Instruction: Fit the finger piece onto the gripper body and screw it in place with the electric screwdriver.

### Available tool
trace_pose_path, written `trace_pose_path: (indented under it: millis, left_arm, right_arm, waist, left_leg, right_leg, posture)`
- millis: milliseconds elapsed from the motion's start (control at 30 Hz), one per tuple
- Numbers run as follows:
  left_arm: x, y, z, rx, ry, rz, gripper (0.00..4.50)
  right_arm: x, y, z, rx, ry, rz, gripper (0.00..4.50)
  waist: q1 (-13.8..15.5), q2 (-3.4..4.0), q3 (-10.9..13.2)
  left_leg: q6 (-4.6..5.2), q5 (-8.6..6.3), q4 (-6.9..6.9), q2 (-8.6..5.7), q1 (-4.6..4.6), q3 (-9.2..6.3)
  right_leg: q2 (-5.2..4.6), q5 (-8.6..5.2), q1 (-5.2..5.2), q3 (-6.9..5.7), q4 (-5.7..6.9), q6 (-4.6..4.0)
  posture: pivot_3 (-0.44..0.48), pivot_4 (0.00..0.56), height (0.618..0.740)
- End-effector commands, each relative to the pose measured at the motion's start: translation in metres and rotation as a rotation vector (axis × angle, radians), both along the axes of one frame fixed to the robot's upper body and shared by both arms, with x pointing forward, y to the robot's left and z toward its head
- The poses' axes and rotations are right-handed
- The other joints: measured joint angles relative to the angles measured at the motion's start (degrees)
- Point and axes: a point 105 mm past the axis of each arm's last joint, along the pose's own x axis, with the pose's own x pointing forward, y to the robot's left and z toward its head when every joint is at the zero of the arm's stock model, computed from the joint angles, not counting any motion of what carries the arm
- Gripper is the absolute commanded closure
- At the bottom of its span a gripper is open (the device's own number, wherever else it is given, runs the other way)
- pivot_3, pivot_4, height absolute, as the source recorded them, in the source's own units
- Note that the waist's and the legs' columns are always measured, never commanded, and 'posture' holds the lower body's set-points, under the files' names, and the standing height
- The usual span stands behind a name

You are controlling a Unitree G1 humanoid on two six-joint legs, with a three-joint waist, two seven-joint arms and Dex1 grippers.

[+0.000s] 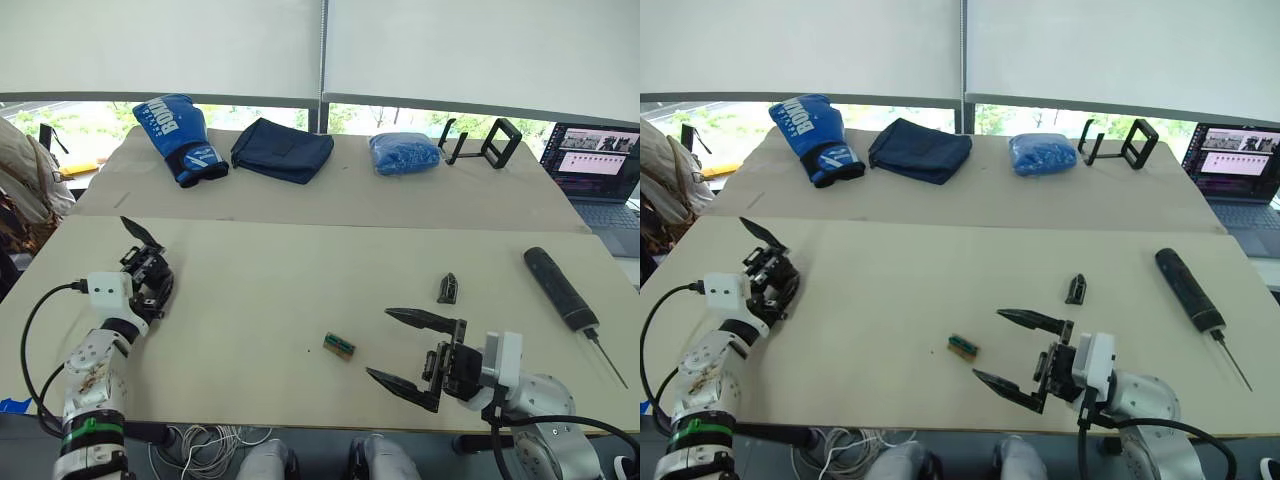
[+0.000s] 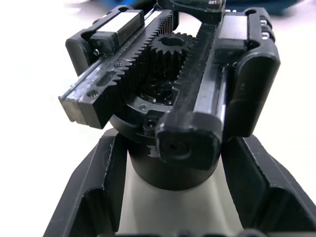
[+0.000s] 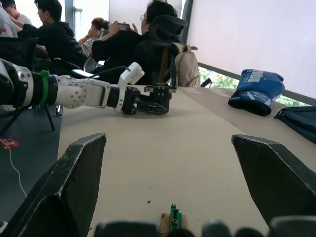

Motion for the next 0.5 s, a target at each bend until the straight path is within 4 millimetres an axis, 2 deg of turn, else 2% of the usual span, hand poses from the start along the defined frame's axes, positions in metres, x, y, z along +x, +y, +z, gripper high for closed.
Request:
trace_pose_path:
  millis: [33,67,167,233,333,433,500]
  left_arm:
    - [-0.004,-0.035,0.050,0.055,-0.158,-0.181,2.21]
    - [-0.006,-0.044,0.052,0.059,-0.154,-0.219,2.21]
    - [-0.015,-0.100,0.052,0.075,-0.101,-0.451,2.21]
    - [-0.021,-0.130,0.048,0.101,-0.073,-0.564,2.21]
    - [-0.025,-0.158,0.043,0.126,-0.067,-0.671,2.21]
    - [-0.016,-0.188,0.034,0.162,-0.059,-0.740,2.21]
    - [-0.010,-0.200,0.029,0.183,-0.050,-0.758,2.21]
  right_arm:
    - [-0.004,-0.010,0.006,-0.016,-0.044,-0.018,0.00]
    - [-0.005,-0.013,0.005,-0.026,-0.040,-0.021,0.00]
    - [-0.007,-0.026,0.000,-0.061,-0.026,-0.038,0.00]
    - [-0.007,-0.032,-0.002,-0.068,-0.027,-0.051,0.00]
    - [-0.008,-0.034,-0.004,-0.079,-0.041,-0.072,0.00]
    - [-0.011,-0.031,-0.003,-0.078,-0.042,-0.086,0.00]
    - [-0.014,-0.029,-0.003,-0.077,-0.037,-0.089,0.00]
  waist:
    - [0.1,-0.06,0.0]
    - [0.0,-0.07,0.0]
    - [0.1,-0.08,0.0]
    - [0.3,-0.06,0.0]
    - [0.2,-0.05,0.0]
    - [0.1,-0.04,0.0]
    - [0.2,-0.04,0.0]
  left_leg:
    - [0.00,0.00,0.06,0.00,-0.13,-0.05]
    - [0.00,0.00,0.12,0.00,-0.20,-0.08]
    - [0.00,0.00,0.16,0.00,-0.23,-0.10]
    - [0.02,-0.01,0.15,-0.03,-0.18,-0.11]
    - [0.03,-0.01,0.13,-0.05,-0.13,-0.07]
    - [-0.01,0.02,0.12,-0.03,-0.12,-0.07]
    - [-0.06,0.06,0.14,-0.03,-0.15,-0.09]
  right_leg:
    - [0.02,0.00,-0.04,-0.02,-0.01,0.00]
    - [0.04,0.01,-0.07,-0.01,-0.01,-0.01]
    - [0.06,0.00,-0.07,0.01,-0.01,0.00]
    - [0.08,-0.01,-0.02,0.02,-0.02,0.02]
    - [0.27,-0.04,-0.02,0.04,-0.01,0.08]
    - [0.33,-0.11,-0.06,0.07,0.02,0.19]
    - [0.54,-0.11,-0.07,0.06,0.04,0.20]
  posture:
    - [0.000,0.150,0.740]
    - [0.000,0.150,0.740]
    - [0.000,0.150,0.740]
    - [0.000,0.150,0.740]
    - [0.000,0.150,0.740]
    - [0.000,0.150,0.740]
    - [0.000,0.150,0.740]
